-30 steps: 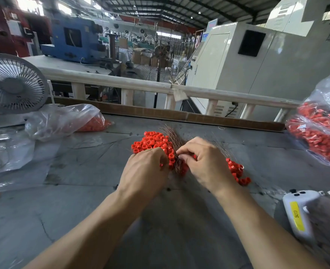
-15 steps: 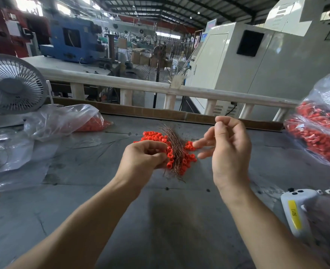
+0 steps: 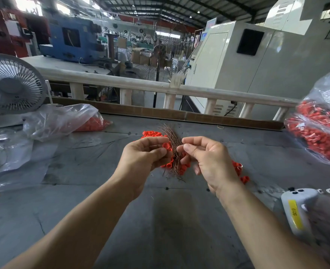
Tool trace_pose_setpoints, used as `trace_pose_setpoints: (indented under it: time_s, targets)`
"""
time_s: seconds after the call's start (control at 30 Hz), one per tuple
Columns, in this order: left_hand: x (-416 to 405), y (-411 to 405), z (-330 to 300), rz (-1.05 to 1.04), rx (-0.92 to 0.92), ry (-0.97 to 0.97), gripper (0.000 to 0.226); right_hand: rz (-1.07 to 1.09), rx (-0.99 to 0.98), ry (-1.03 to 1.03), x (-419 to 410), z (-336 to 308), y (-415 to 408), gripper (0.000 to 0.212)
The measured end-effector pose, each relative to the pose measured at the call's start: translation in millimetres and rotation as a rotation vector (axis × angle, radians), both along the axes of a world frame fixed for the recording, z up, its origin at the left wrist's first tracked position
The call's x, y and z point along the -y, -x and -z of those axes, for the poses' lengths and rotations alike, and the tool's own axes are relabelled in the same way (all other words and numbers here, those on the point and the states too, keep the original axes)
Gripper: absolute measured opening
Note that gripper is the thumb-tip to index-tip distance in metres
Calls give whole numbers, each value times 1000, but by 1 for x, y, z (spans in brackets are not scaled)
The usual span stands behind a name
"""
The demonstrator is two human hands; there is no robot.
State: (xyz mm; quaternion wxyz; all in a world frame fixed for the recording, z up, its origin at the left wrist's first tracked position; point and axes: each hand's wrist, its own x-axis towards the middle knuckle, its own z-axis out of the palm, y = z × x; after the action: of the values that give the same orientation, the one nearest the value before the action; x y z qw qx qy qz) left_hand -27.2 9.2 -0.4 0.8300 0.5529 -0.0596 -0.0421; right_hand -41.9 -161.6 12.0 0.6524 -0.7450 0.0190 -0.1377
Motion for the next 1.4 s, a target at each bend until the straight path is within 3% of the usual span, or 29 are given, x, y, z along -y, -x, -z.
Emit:
trace_pose_setpoints:
  time_s: [0.13, 0.27, 0.4, 0.9, 1.4]
  targets:
    - [0, 3, -2, 10, 28, -33, 20, -10, 47, -25, -4, 0, 1, 10]
    - [0, 5, -4, -3, 66, -37, 18, -55, 119, 97, -3, 1, 1, 19]
    - [-1, 4, -3, -34, 100, -74, 17, -70, 168, 234, -4, 2, 3, 14]
    - [-2, 4, 0, -43, 198, -232, 21, -40, 219, 402, -8, -1, 8, 12]
    - [-2, 8, -7, -10, 165, -188, 24, -46, 213, 404, -6, 3, 7, 13]
